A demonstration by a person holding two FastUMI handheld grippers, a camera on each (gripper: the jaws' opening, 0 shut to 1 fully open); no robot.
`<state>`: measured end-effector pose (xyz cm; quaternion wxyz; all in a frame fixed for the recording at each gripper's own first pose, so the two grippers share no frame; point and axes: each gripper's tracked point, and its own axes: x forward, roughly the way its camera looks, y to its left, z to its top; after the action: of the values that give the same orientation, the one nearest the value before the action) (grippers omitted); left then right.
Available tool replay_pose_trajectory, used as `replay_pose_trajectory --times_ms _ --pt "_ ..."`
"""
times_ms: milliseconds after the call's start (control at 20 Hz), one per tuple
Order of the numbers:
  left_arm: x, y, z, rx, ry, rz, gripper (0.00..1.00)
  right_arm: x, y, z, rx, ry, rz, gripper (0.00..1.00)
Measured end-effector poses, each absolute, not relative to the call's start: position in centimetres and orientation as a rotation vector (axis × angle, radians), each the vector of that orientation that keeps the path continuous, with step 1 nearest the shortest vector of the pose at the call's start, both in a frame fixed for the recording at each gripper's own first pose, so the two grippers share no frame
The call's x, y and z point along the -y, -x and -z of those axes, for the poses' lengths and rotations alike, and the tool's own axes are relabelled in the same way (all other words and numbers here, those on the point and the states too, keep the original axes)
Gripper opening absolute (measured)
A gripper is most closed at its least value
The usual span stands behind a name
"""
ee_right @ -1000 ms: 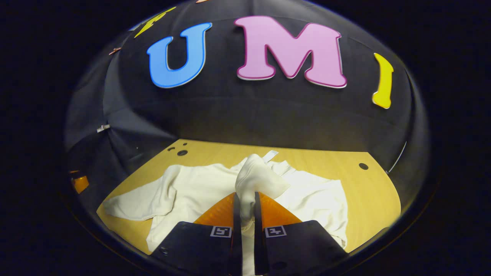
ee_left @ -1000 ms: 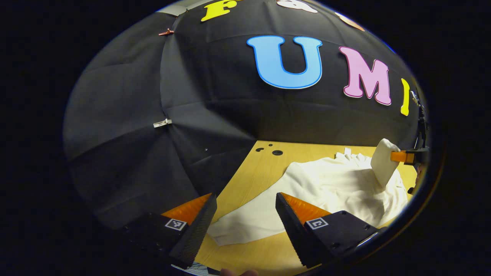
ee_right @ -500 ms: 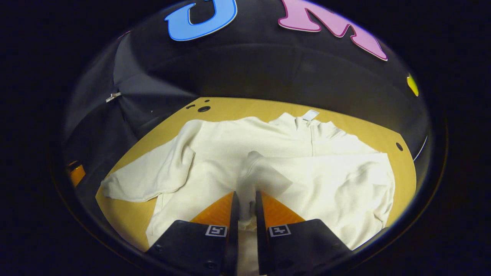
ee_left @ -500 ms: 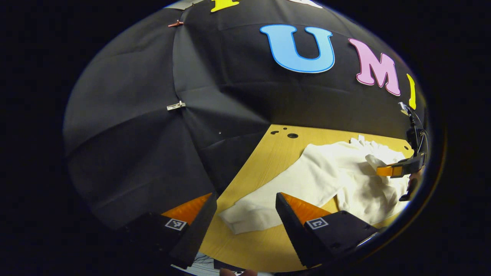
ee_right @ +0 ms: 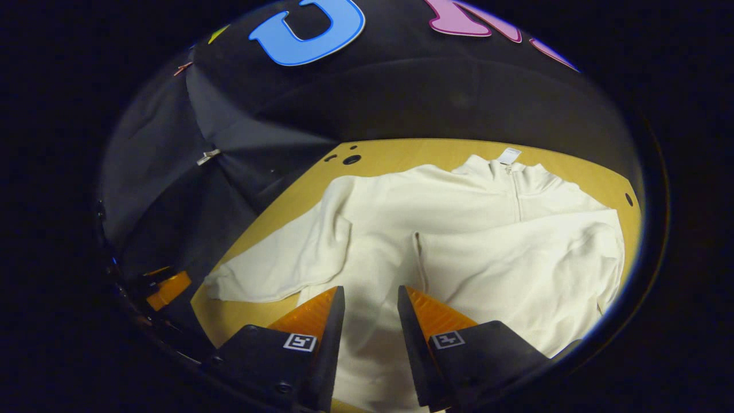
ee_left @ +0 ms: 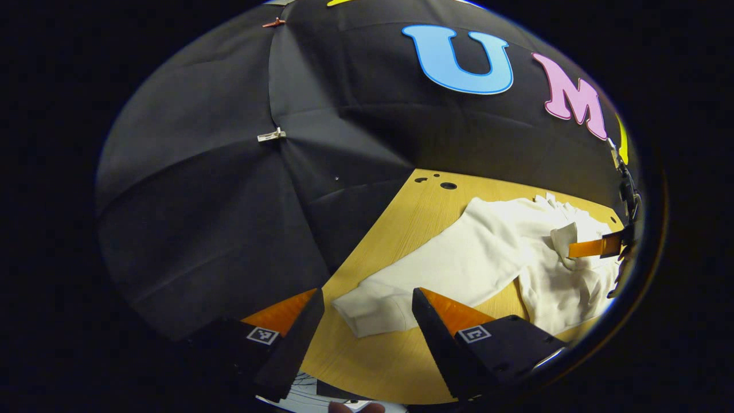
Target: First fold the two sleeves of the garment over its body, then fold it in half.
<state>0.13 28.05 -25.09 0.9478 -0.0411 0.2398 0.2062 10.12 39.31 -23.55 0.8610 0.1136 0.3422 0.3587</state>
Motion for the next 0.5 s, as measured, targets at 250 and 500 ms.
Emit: replay_pose_trajectory --times_ms 250,500 --pt "-27.8 -0.4 26.3 -0.499 0.077 -0.408 0.97 -37.0 -8.5 20.9 -0.679 -0.261 -0.743 0.58" --pt "-28.1 -1.3 28.6 -0.525 0.093 -0.413 0.97 -32.4 -6.8 20.0 -0.664 -0.265 -0.659 0.58"
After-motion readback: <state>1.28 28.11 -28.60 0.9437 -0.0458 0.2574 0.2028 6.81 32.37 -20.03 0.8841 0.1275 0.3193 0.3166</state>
